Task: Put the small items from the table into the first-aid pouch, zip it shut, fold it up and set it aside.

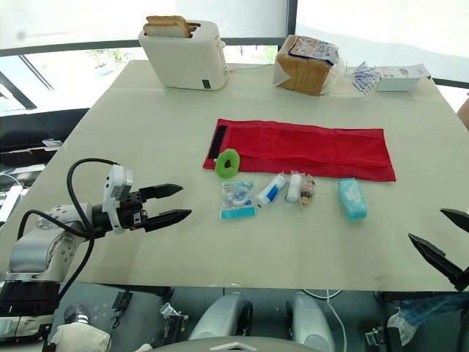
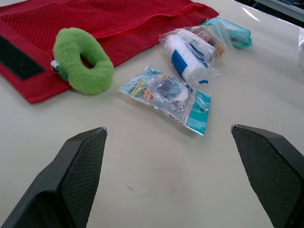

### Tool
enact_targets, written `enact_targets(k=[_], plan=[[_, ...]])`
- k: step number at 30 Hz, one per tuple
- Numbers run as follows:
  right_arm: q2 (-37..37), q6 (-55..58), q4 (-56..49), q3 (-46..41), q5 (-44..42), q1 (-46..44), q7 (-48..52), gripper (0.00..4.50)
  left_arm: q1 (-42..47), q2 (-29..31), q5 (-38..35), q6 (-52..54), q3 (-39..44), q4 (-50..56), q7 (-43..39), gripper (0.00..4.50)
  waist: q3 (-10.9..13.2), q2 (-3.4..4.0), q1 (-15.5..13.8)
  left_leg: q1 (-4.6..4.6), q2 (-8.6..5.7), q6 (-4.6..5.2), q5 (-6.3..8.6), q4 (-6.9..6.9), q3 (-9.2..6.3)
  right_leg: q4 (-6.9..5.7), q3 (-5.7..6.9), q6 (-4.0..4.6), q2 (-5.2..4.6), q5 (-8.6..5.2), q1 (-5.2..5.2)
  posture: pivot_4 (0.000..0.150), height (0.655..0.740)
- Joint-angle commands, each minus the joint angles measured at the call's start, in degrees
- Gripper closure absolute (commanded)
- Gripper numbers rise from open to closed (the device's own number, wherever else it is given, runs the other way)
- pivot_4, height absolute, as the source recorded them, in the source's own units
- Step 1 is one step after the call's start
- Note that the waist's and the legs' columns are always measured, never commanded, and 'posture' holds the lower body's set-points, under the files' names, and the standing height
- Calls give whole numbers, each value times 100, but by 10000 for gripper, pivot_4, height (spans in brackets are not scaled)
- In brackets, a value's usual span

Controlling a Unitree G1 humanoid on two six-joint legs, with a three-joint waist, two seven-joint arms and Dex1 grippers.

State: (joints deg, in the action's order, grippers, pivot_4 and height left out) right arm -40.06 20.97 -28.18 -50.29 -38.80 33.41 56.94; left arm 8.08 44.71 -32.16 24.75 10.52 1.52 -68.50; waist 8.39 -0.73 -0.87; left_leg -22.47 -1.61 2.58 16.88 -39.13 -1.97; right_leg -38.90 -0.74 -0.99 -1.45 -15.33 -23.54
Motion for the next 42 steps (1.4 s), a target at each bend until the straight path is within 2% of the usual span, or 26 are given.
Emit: enact_targets(k=[1,13,20,25,28,34,42], plan=[[1,-78,-94,-136,-101,-29,-27,1220,46,-12,-37,15,5,153,49,0,0,0,0,0,0,0,0,0,0,0,0,0,0,0,0,1500,7400],[-152,56,-333,68,-346,-565,-232,1220,312,-202,-56,196,-65,251,280,0,0,0,2,0,0,-1,0,0,0,-1,0,0,0,0,0,1500,7400],[-666,719,-1207,327,-1322,-1045,-489,1220,499,-243,-5,525,-227,292,616,0,0,1,3,-1,-1,-1,-1,0,-1,-2,3,-1,1,0,0,1500,7400],[-1156,1131,-1912,580,-1894,-1177,-622,1220,947,190,-484,2831,-576,583,1010,0,2,-2,0,-7,-3,1,0,-10,-4,-4,7,-5,1,2,0,1500,7400],[-1418,1283,-2142,512,-2368,-1368,-841,1220,1360,73,-894,3829,-625,511,1216,0,3,-4,-3,-11,-4,1,0,-11,-7,-3,12,-6,1,2,0,1500,7400],[-1746,1440,-2317,396,-2803,-1665,-1197,1220,2002,-568,-1071,5122,-596,94,2055,0,8,-14,3,-12,-6,-3,-3,-15,-10,-3,15,-6,3,3,0,1500,7400],[-1609,1501,-2469,88,-2812,-1324,-1257,1220,2521,-1640,-1079,5905,-324,-349,2973,0,6,-22,-23,-17,-8,-22,-15,-21,-12,-3,14,-9,2,4,2,1500,7400]])
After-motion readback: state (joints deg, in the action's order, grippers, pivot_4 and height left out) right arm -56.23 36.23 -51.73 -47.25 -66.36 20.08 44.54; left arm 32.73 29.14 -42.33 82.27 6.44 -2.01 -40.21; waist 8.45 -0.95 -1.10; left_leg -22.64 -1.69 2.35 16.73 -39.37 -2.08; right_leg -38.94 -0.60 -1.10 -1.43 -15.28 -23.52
